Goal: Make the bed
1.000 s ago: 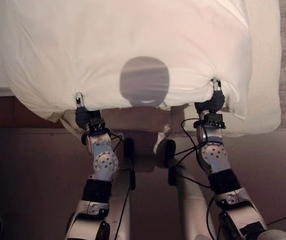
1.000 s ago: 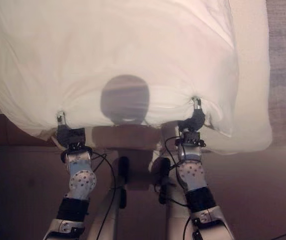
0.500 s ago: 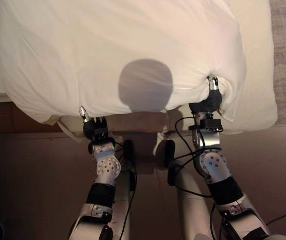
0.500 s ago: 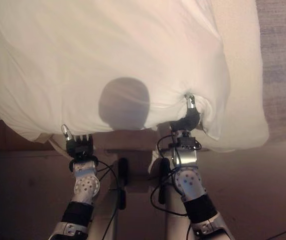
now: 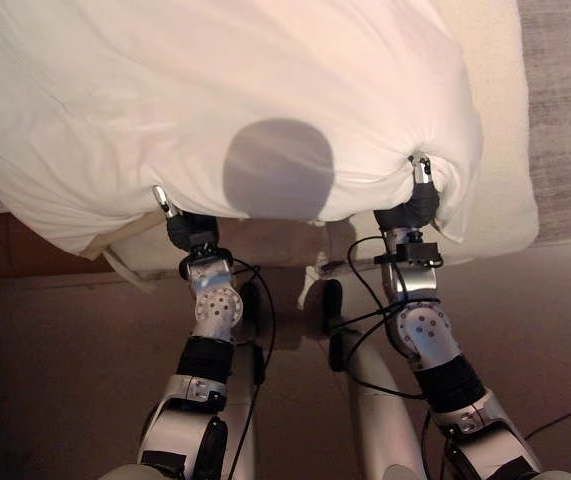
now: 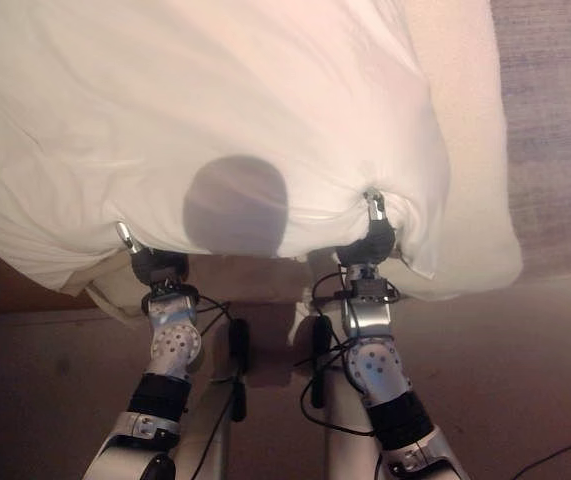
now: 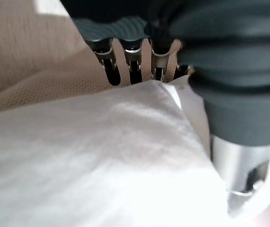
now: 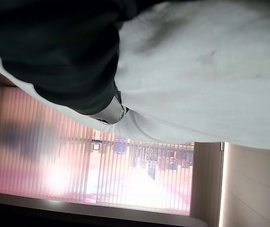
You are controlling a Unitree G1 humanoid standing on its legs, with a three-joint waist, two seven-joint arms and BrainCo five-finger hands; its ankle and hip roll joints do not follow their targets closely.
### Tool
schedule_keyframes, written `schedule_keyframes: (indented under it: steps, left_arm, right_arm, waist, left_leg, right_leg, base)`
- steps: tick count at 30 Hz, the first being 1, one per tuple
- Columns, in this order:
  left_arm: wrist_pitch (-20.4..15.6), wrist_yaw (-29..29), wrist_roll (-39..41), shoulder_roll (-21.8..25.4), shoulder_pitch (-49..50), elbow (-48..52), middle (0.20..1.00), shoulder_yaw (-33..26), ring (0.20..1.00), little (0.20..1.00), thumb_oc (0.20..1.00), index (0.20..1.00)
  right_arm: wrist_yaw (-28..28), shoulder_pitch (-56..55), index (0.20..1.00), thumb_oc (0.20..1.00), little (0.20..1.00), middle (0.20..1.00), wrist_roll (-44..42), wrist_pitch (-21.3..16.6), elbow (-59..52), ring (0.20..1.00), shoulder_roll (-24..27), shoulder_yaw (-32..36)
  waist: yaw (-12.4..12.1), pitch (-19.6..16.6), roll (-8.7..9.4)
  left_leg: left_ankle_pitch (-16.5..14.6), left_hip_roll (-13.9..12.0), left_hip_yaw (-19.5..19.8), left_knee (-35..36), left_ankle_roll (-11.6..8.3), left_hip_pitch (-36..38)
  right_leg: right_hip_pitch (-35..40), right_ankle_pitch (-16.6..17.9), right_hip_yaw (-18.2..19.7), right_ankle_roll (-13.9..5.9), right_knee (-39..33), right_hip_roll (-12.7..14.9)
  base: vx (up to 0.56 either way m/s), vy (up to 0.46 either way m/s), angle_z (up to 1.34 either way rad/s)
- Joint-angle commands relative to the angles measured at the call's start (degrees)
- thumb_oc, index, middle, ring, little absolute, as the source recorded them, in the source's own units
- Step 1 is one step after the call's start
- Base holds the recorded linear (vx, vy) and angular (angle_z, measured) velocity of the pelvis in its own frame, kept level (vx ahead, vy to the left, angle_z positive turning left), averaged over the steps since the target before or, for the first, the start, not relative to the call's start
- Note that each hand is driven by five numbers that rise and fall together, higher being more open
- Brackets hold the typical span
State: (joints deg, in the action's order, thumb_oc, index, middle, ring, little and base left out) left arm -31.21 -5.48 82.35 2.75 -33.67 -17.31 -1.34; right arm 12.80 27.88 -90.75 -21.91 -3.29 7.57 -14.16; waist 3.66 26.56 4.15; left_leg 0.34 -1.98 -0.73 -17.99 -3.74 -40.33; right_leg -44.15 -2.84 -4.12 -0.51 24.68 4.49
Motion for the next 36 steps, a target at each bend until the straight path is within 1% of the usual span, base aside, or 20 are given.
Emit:
schedule_keyframes:
  steps: [1, 4, 5, 6, 7, 9, 16, 19, 24, 25, 26, 27, 28, 29, 31, 32, 33, 34, 35, 36]
  left_arm:
    - [-1.4, 3.4, -2.8, 1.2, -0.5, 0.6, 1.000, 0.4, 1.000, 1.000, 1.000, 1.000]
    - [-1.9, 3.1, -3.5, 1.4, -0.3, 1.8, 1.000, 0.4, 1.000, 1.000, 1.000, 1.000]
    - [-2.1, 3.0, -3.6, 1.4, -0.3, 2.2, 0.953, 0.3, 0.953, 0.953, 0.953, 0.953]
    - [-2.2, 2.9, -3.9, 1.6, -0.3, 2.5, 0.385, 0.1, 0.385, 0.385, 0.385, 0.385]
    - [-2.3, 2.9, -4.1, 1.7, -0.1, 2.7, 0.200, 0.0, 0.200, 0.200, 0.200, 0.200]
    - [-2.3, 3.2, -4.3, 1.6, 0.4, 3.1, 0.200, -0.2, 0.200, 0.200, 0.200, 0.200]
    - [-2.8, 2.2, -4.6, 1.5, 1.4, 3.0, 0.200, -0.8, 0.200, 0.200, 0.200, 0.200]
    - [-2.9, 1.5, -4.9, 1.6, 2.4, 3.0, 0.200, -1.6, 0.200, 0.200, 0.200, 0.200]
    - [-2.6, 0.4, -5.5, 2.1, 4.9, 3.8, 0.200, -3.2, 0.200, 0.200, 0.200, 0.200]
    - [-2.4, -0.4, -6.7, 2.2, 7.0, 5.3, 0.200, -4.0, 0.200, 0.200, 0.200, 0.200]
    - [-2.4, -0.6, -6.9, 2.2, 7.1, 5.5, 0.200, -4.0, 0.200, 0.200, 0.200, 0.200]
    - [-2.2, -1.1, -7.4, 2.3, 8.3, 6.1, 0.200, -4.4, 0.200, 0.200, 0.200, 0.200]
    - [-2.1, -1.7, -8.5, 2.3, 10.6, 8.0, 0.200, -5.2, 0.200, 0.200, 0.200, 0.200]
    - [-2.1, -1.8, -8.6, 2.2, 10.6, 8.2, 0.200, -5.1, 0.200, 0.200, 0.200, 0.200]
    - [-2.4, -2.3, -9.6, 2.2, 12.0, 10.0, 0.200, -6.0, 0.200, 0.200, 0.200, 0.200]
    - [-2.5, -3.0, -10.4, 2.2, 13.6, 10.6, 0.200, -8.0, 0.200, 0.200, 0.200, 0.200]
    - [-2.8, -3.1, -10.4, 2.1, 14.2, 11.1, 0.200, -9.3, 0.200, 0.200, 0.200, 0.200]
    - [-3.0, -3.2, -10.6, 2.1, 14.5, 11.5, 0.200, -10.0, 0.200, 0.200, 0.200, 0.200]
    - [-3.0, -3.2, -10.6, 2.1, 14.4, 11.5, 0.200, -10.0, 0.200, 0.200, 0.200, 0.200]
    - [-3.5, -3.8, -11.6, 2.7, 15.6, 13.1, 0.200, -10.9, 0.200, 0.200, 0.200, 0.200]
  right_arm:
    - [7.5, -3.6, 0.200, 0.200, 0.200, 0.200, 0.1, -1.0, -4.3, 0.200, -0.8, 2.5]
    - [7.3, -4.0, 0.200, 0.200, 0.200, 0.200, -0.2, -0.7, -4.0, 0.200, -0.8, 2.4]
    - [7.2, -4.1, 0.200, 0.200, 0.200, 0.200, -0.4, -0.9, -3.8, 0.200, -1.0, 2.6]
    - [7.1, -4.1, 0.200, 0.200, 0.200, 0.200, -0.5, -1.0, -3.7, 0.200, -1.1, 2.6]
    - [7.1, -4.2, 0.200, 0.200, 0.200, 0.200, -0.6, -1.1, -3.6, 0.200, -1.2, 2.6]
    - [7.1, -4.7, 0.200, 0.200, 0.200, 0.200, -0.7, -1.2, -3.7, 0.200, -1.2, 2.9]
    - [6.2, -5.5, 0.200, 0.200, 0.200, 0.200, -0.9, -1.7, -3.4, 0.200, -1.0, 3.6]
    - [5.1, -6.1, 0.200, 0.200, 0.200, 0.200, -0.6, -2.1, -3.4, 0.200, -0.8, 4.0]
    - [2.9, -7.0, 0.200, 0.200, 0.200, 0.200, -0.2, -2.4, -2.4, 0.200, -0.2, 5.1]
    - [1.8, -7.8, 0.200, 0.200, 0.200, 0.200, 0.0, -2.8, -1.5, 0.200, 0.0, 6.2]
    - [1.8, -7.8, 0.200, 0.200, 0.200, 0.200, 0.0, -2.8, -1.6, 0.200, 0.0, 6.2]
    - [0.9, -8.4, 0.200, 0.200, 0.200, 0.200, 0.0, -3.0, -1.1, 0.200, 0.0, 6.9]
    - [-0.4, -9.4, 0.200, 0.200, 0.200, 0.200, 0.7, -2.8, -0.2, 0.200, 0.6, 8.3]
    - [-0.4, -9.4, 0.200, 0.200, 0.200, 0.200, 0.7, -2.7, -0.2, 0.200, 0.6, 8.3]
    - [-1.6, -10.5, 0.200, 0.200, 0.200, 0.200, 1.4, -2.2, 1.9, 0.200, 1.7, 9.6]
    - [-2.6, -11.3, 0.200, 0.200, 0.200, 0.200, 2.4, -1.4, 4.2, 0.200, 3.0, 10.8]
    - [-3.1, -11.9, 0.200, 0.200, 0.200, 0.200, 2.8, -1.2, 6.0, 0.200, 3.7, 11.3]
    - [-3.4, -12.3, 0.200, 0.200, 0.200, 0.200, 2.8, -1.2, 7.1, 0.200, 4.0, 12.0]
    - [-3.4, -12.2, 0.200, 0.200, 0.200, 0.200, 2.8, -1.2, 7.1, 0.200, 4.0, 12.0]
    - [-4.5, -13.0, 0.200, 0.200, 0.200, 0.200, 3.9, -1.3, 9.1, 0.200, 4.4, 12.8]
  waist:
    - [1.6, -6.9, -1.79]
    - [1.4, -7.0, -1.84]
    - [1.5, -6.9, -1.83]
    - [1.4, -7.0, -1.85]
    - [1.4, -7.0, -1.82]
    - [1.3, -7.1, -1.88]
    - [0.9, -6.8, -2.30]
    - [0.6, -6.7, -2.55]
    - [0.0, -6.3, -3.51]
    - [-0.5, -6.3, -4.00]
    - [-0.5, -6.4, -4.00]
    - [-0.8, -6.5, -4.19]
    - [-1.2, -6.3, -4.30]
    - [-1.1, -6.2, -4.36]
    - [-1.7, -5.2, -4.06]
    - [-2.9, -4.5, -3.45]
    - [-3.0, -4.1, -3.14]
    - [-2.8, -3.7, -2.59]
    - [-2.8, -3.7, -2.58]
    - [-3.2, -3.3, -1.68]
  left_leg:
    - [-1.5, 1.3, -0.9, -2.2, 1.32, -2.9]
    - [-1.8, 1.4, -0.8, -2.2, 1.27, -2.7]
    - [-1.8, 1.4, -0.8, -2.3, 1.14, -2.7]
    - [-1.8, 1.5, -0.8, -2.4, 1.11, -2.8]
    - [-1.4, 1.6, -0.7, -2.4, 1.17, -3.1]
    - [-1.8, 1.6, -0.6, -2.4, 1.17, -2.7]
    - [-1.0, 1.7, -0.6, -1.5, 0.81, -1.9]
    - [0.0, 1.7, -0.4, 0.1, 0.33, -0.8]
    - [3.1, 2.0, 0.2, 4.1, -0.36, 2.1]
    - [4.2, 2.1, 0.8, 6.5, -0.68, 3.8]
    - [4.8, 2.2, 0.8, 7.0, -0.68, 3.8]
    - [4.9, 2.1, 1.0, 8.1, -0.85, 5.1]
    - [6.0, 2.1, 1.7, 9.3, -1.50, 6.7]
    - [6.3, 2.1, 1.8, 9.5, -1.50, 6.7]
    - [6.8, 2.1, 2.3, 8.4, -2.41, 7.3]
    - [6.3, 3.3, 5.3, 7.7, -2.37, 8.8]
    - [5.9, 2.3, 5.9, 8.0, -2.04, 9.9]
    - [5.8, 0.1, 5.6, 7.9, -1.90, 10.3]
    - [6.1, 0.1, 5.6, 8.0, -1.91, 10.2]
    - [7.0, -5.0, 7.5, 9.9, -1.81, 12.3]
  right_leg:
    - [0.8, 2.0, -0.1, -5.10, -3.2, -1.2]
    - [1.0, 1.8, -0.2, -5.17, -3.3, -1.2]
    - [1.0, 1.8, -0.2, -5.17, -3.2, -1.3]
    - [0.9, 1.8, -0.3, -5.14, -3.2, -1.3]
    - [0.7, 2.1, -0.2, -5.07, -3.2, -1.2]
    - [1.0, 1.7, -0.3, -5.06, -3.0, -1.3]
    - [1.9, 2.0, -0.2, -4.97, -3.8, -1.4]
    - [3.0, 2.1, -0.3, -4.87, -4.8, -1.5]
    - [5.2, 2.6, -1.0, -4.52, -6.5, -2.0]
    - [5.8, 2.1, -1.3, -4.44, -6.6, -2.2]
    - [5.7, 2.5, -1.4, -4.38, -6.8, -2.2]
    - [6.7, 1.8, -1.6, -4.34, -7.1, -2.3]
    - [8.8, 1.4, -2.2, -4.15, -8.2, -2.4]
    - [8.8, 1.7, -2.3, -4.11, -8.4, -2.5]
    - [11.0, 1.2, -2.9, -3.90, -9.3, -2.1]
    - [12.0, 1.2, -2.8, -3.74, -9.2, -2.1]
    - [12.3, 0.9, -2.7, -3.60, -8.7, -1.8]
    - [12.6, 0.5, -2.6, -3.53, -8.4, -1.2]
    - [12.5, 0.7, -2.6, -3.48, -8.4, -1.2]
    - [12.9, 0.0, -1.7, -3.81, -7.2, -0.3]
  base:
    - [0.00, 0.000, 0.00]
    - [0.00, 0.000, 0.00]
    - [0.00, 0.000, 0.00]
    - [0.00, 0.000, 0.00]
    - [0.00, 0.000, 0.00]
    - [0.00, 0.000, 0.00]
    - [-0.01, -0.008, 0.00]
    - [-0.02, -0.048, -0.02]
    - [-0.02, -0.080, -0.01]
    - [-0.02, -0.054, -0.02]
    - [0.00, -0.094, -0.02]
    - [-0.02, -0.141, 0.00]
    - [-0.01, -0.140, 0.02]
    - [-0.05, -0.145, 0.06]
    - [-0.05, -0.095, 0.15]
    - [-0.06, -0.070, 0.31]
    - [-0.07, -0.042, 0.31]
    - [-0.06, -0.023, 0.21]
    - [-0.04, 0.063, 0.23]
    - [-0.03, 0.072, 0.27]
